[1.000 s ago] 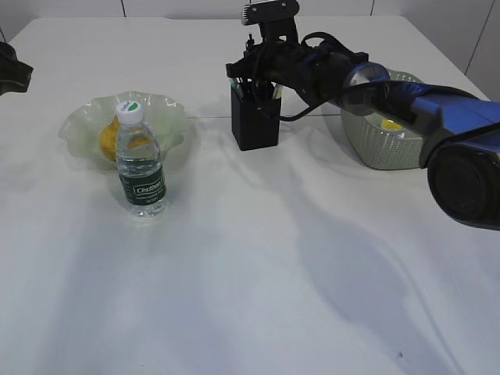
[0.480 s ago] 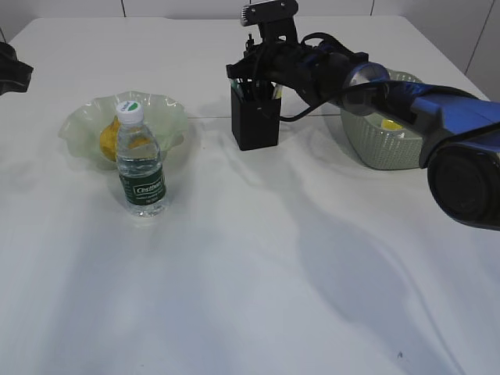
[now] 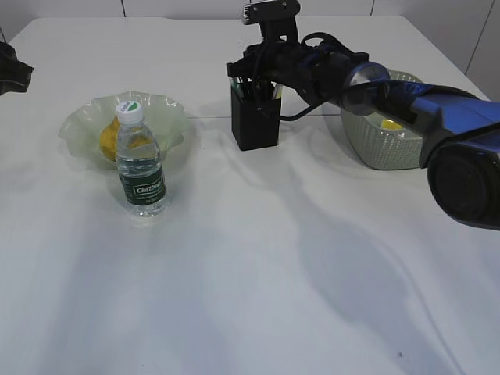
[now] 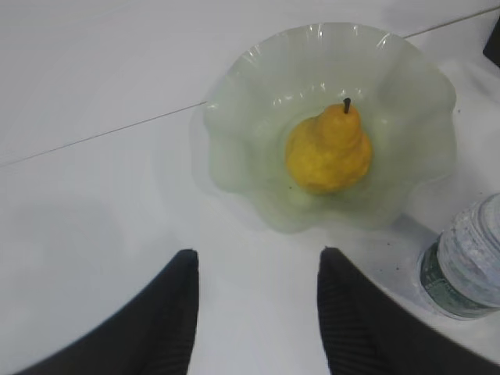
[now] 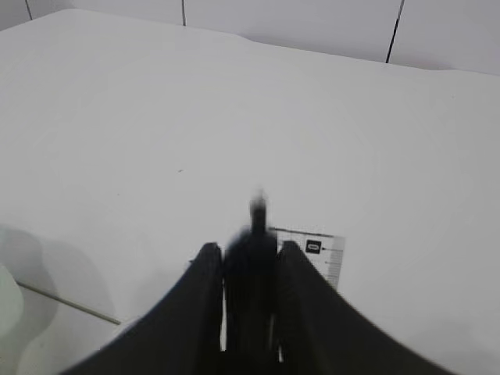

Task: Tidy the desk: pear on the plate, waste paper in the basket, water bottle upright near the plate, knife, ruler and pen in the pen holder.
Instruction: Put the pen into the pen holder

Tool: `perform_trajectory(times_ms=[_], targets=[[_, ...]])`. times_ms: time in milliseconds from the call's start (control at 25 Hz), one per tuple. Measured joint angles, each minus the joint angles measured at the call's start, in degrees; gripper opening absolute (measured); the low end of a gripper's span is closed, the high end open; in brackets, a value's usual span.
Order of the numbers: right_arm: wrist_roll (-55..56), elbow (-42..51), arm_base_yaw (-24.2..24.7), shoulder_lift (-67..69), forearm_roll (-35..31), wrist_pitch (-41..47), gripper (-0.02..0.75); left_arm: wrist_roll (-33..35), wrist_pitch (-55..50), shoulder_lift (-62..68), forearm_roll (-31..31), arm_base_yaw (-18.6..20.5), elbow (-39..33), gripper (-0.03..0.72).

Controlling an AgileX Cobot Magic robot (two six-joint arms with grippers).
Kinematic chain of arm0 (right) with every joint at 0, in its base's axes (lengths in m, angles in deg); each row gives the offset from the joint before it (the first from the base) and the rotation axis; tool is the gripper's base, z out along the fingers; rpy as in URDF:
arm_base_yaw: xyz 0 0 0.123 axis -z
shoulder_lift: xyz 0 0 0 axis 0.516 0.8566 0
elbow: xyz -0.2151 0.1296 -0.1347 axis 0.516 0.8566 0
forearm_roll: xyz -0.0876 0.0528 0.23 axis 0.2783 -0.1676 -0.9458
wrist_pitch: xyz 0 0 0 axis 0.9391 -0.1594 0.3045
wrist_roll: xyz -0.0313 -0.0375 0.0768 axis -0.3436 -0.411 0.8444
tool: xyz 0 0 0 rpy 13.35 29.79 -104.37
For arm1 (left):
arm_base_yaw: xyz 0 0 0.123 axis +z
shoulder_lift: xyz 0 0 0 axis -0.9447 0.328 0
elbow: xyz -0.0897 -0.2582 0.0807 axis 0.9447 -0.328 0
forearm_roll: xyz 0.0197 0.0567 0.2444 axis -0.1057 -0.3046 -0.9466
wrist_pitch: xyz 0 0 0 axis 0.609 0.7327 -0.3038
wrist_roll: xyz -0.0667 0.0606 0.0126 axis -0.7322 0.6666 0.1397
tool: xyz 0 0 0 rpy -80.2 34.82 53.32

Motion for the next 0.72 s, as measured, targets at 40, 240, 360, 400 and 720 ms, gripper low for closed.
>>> perform_trajectory(times_ms=[40, 240, 360, 400, 720], targets=[[0.38, 0.0, 0.0, 0.0, 0.0, 0.0, 0.195, 0.0, 0.0, 0.0, 0.0, 0.0, 0.0, 0.348], [0.74, 0.0, 0.0, 0.0, 0.0, -0.04, 0.239, 0.0, 0.0, 0.0, 0.0, 0.0, 0.0, 0.348], [0.87, 0.0, 0.0, -0.11, 0.0, 0.34, 0.242, 0.0, 0.0, 0.0, 0.0, 0.0, 0.0, 0.348], [0.87, 0.0, 0.0, -0.36, 0.0, 0.77, 0.242, 0.0, 0.0, 0.0, 0.0, 0.0, 0.0, 0.348], [0.97, 0.0, 0.25, -3.74, 0.1, 2.5, 0.243, 0.0, 0.0, 0.0, 0.0, 0.0, 0.0, 0.348]])
